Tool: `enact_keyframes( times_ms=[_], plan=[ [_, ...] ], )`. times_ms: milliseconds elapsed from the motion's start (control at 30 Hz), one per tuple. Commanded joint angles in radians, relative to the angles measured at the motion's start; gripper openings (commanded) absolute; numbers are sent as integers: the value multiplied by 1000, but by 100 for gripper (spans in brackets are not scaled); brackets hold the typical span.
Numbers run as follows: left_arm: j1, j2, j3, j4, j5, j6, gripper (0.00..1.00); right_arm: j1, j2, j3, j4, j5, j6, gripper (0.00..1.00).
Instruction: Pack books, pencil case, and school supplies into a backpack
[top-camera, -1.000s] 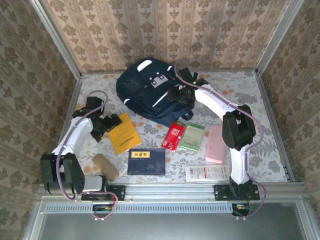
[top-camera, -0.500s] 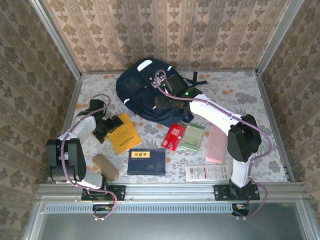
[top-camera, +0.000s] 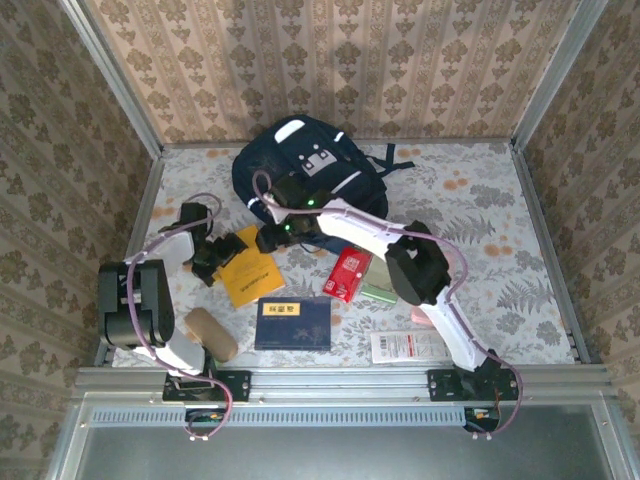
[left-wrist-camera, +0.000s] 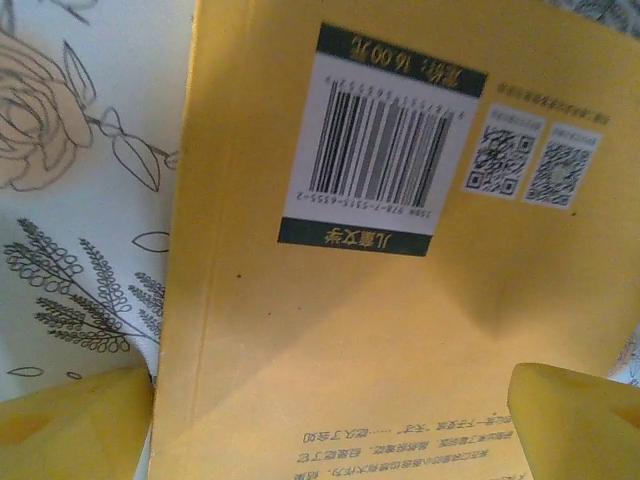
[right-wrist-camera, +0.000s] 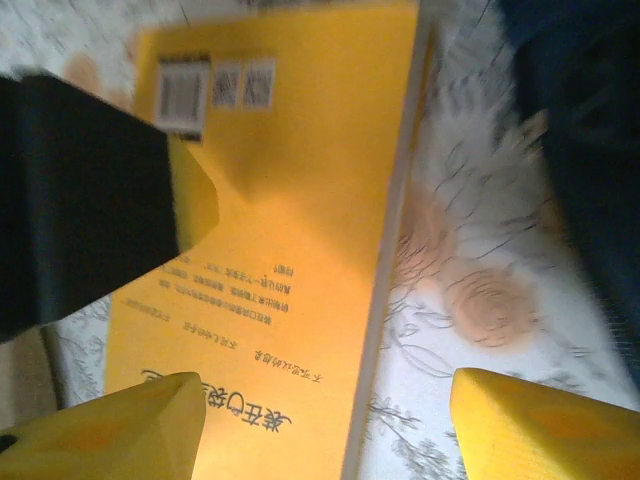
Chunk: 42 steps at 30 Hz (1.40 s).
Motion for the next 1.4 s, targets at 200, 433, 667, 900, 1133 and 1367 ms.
enact_keyframes(
  times_ms=[200, 433, 667, 900, 1133, 1367],
  plan=[
    [4, 14, -59, 32, 63, -13, 92, 9, 130, 136, -124, -75, 50, 62],
    [0, 31, -99, 93, 132, -45, 91, 12, 172, 175, -68, -245, 147, 59],
    [-7, 28, -102, 115, 164, -65, 89, -12, 140, 210, 23, -408, 275, 55],
    [-9, 33, -99, 114, 163, -50, 87, -25, 132, 222, 127, -525, 384, 53],
    [-9, 25, -96, 119, 175, -50, 86, -12, 179, 229, 116, -582, 398, 44],
    [-9, -5, -79, 87, 158, -34, 85, -23, 189, 203, 18, -471, 331, 30]
  ],
)
